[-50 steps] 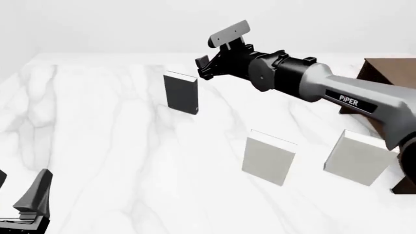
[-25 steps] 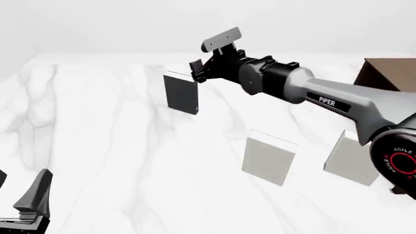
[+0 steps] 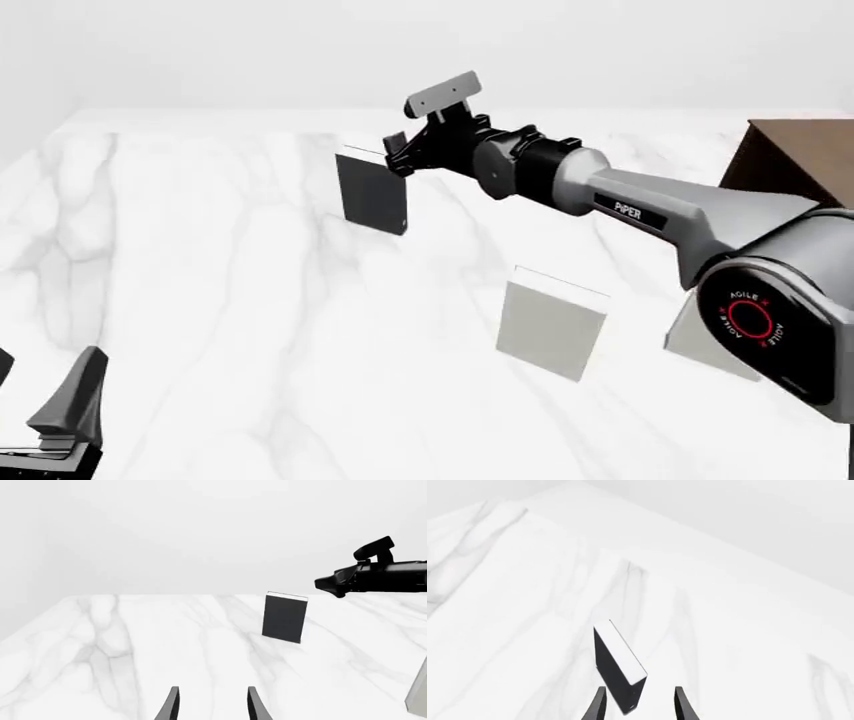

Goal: Pick up the book on the left and place it on top of the shelf.

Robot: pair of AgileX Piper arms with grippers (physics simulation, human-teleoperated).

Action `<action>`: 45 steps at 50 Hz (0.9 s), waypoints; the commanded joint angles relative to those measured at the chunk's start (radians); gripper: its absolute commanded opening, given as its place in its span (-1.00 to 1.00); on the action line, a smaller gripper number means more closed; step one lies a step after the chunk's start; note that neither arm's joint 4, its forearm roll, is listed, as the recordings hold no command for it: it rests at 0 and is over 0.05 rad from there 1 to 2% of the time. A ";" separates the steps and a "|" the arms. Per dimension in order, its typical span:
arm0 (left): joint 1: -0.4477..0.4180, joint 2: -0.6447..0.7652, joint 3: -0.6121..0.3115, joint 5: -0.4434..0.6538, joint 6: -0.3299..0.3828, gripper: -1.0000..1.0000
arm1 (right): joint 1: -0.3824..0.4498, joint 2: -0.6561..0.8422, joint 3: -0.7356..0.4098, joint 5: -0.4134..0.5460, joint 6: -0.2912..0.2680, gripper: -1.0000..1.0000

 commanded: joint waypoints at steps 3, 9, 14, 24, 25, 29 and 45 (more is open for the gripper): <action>0.000 0.000 0.000 0.000 0.000 1.00 | 0.003 0.041 -0.021 -0.006 0.011 1.00; 0.000 0.000 0.000 0.000 0.000 1.00 | 0.011 0.058 -0.013 -0.014 0.019 1.00; 0.000 0.000 0.000 0.000 0.000 1.00 | 0.008 0.078 -0.029 -0.014 0.024 1.00; 0.000 0.000 0.000 0.000 0.000 1.00 | 0.007 0.108 -0.044 -0.019 0.035 1.00; 0.000 0.000 0.000 0.000 0.000 1.00 | 0.007 0.112 -0.047 -0.018 0.035 1.00; 0.000 0.000 0.000 0.000 0.000 1.00 | 0.006 0.132 -0.064 -0.014 0.038 1.00; 0.000 0.000 0.000 0.000 0.000 1.00 | 0.010 0.184 -0.109 -0.008 0.049 1.00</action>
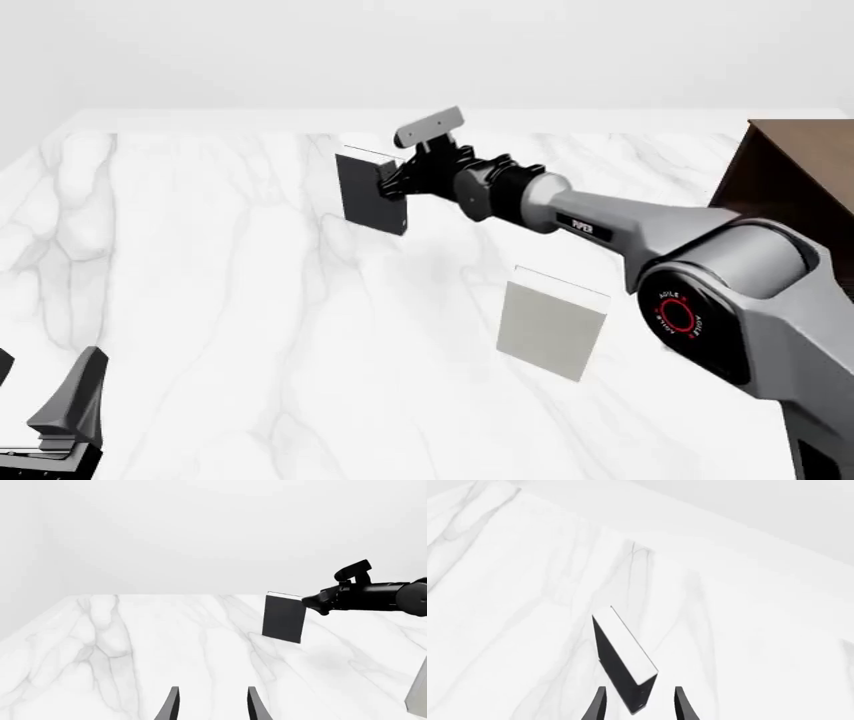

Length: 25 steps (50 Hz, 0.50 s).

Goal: Pick up the book on the left and place it on top of the shelf.

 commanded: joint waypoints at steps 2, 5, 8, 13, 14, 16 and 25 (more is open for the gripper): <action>0.000 0.000 0.000 0.000 0.000 1.00 | 0.003 0.039 -0.033 0.006 0.008 1.00; 0.000 0.000 0.000 0.000 0.000 1.00 | 0.003 0.050 -0.043 0.008 0.008 1.00; 0.000 0.000 0.000 0.000 0.000 1.00 | 0.004 0.060 -0.051 0.009 0.011 1.00; 0.000 0.000 0.000 0.000 0.000 1.00 | 0.001 0.078 -0.075 0.018 0.012 1.00; 0.000 0.000 0.000 0.000 0.000 1.00 | 0.002 0.079 -0.076 0.018 0.012 1.00; 0.000 0.000 0.000 0.000 0.000 1.00 | 0.003 0.083 -0.079 0.018 0.012 1.00; 0.000 0.000 0.000 0.000 0.000 1.00 | 0.003 0.116 -0.121 0.027 0.017 1.00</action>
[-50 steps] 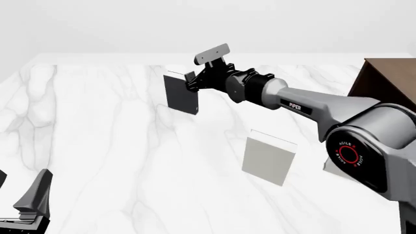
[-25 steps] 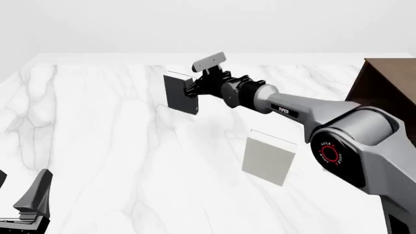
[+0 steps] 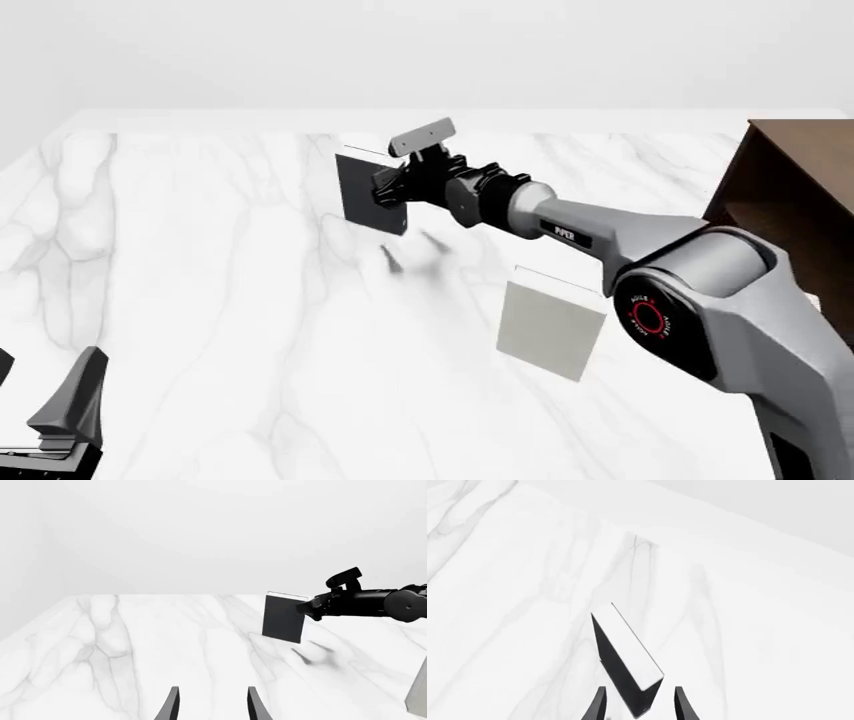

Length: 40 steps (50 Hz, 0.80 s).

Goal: Pick up the book on the left and place it on top of the shelf.

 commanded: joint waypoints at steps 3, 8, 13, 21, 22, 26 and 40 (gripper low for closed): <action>0.000 0.000 0.000 0.000 0.000 1.00 | 0.000 0.054 -0.065 0.016 0.009 1.00; 0.000 0.000 0.000 0.000 0.000 1.00 | 0.001 0.079 -0.087 0.022 0.012 1.00; 0.000 0.000 0.000 0.000 0.000 1.00 | 0.001 0.087 -0.092 0.022 0.014 1.00; 0.000 0.000 0.000 0.000 0.000 1.00 | -0.009 0.098 -0.108 0.030 0.012 1.00; 0.000 0.000 0.000 0.000 0.000 1.00 | -0.009 0.098 -0.109 0.031 0.012 1.00; 0.000 0.000 0.000 0.000 0.000 1.00 | -0.011 0.111 -0.121 0.033 0.012 1.00; 0.000 0.000 0.000 0.000 0.000 1.00 | -0.011 0.137 -0.151 0.041 0.018 1.00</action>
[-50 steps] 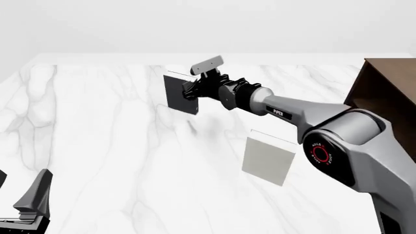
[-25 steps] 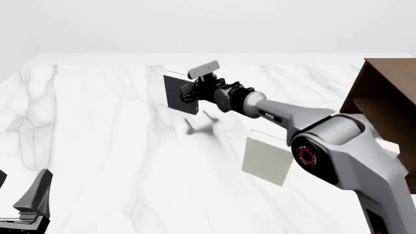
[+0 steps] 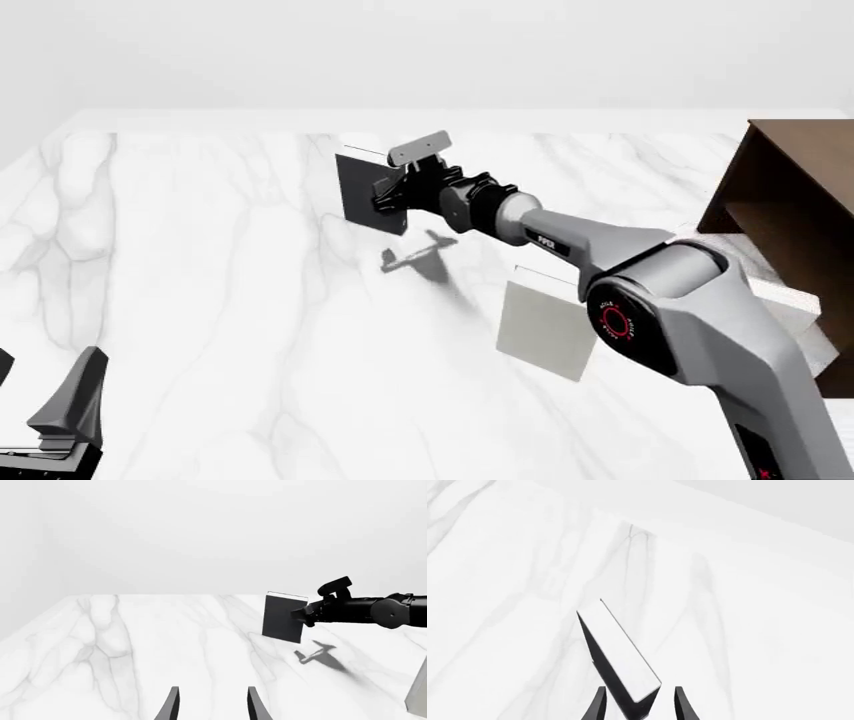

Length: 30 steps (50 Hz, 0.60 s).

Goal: Pick up the book on the left and place it on top of the shelf.

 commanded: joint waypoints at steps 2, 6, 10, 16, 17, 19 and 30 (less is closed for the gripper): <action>0.000 0.000 0.000 0.000 0.000 1.00 | 0.000 0.024 -0.030 0.008 0.003 1.00; 0.000 0.000 0.000 0.000 0.000 1.00 | 0.001 0.026 -0.030 0.007 0.005 1.00; 0.000 0.000 0.000 0.000 0.000 1.00 | 0.000 0.026 -0.029 0.006 0.006 1.00; 0.000 0.000 0.000 0.000 0.000 1.00 | -0.002 0.022 -0.025 0.004 0.004 1.00; 0.000 0.000 0.000 0.000 0.000 1.00 | -0.002 0.022 -0.024 0.002 0.006 1.00; 0.000 0.000 0.000 0.000 0.000 1.00 | -0.002 0.015 -0.006 -0.012 0.008 -1.00; 0.000 0.000 0.000 0.000 0.000 1.00 | -0.014 -0.015 0.046 -0.059 0.000 -1.00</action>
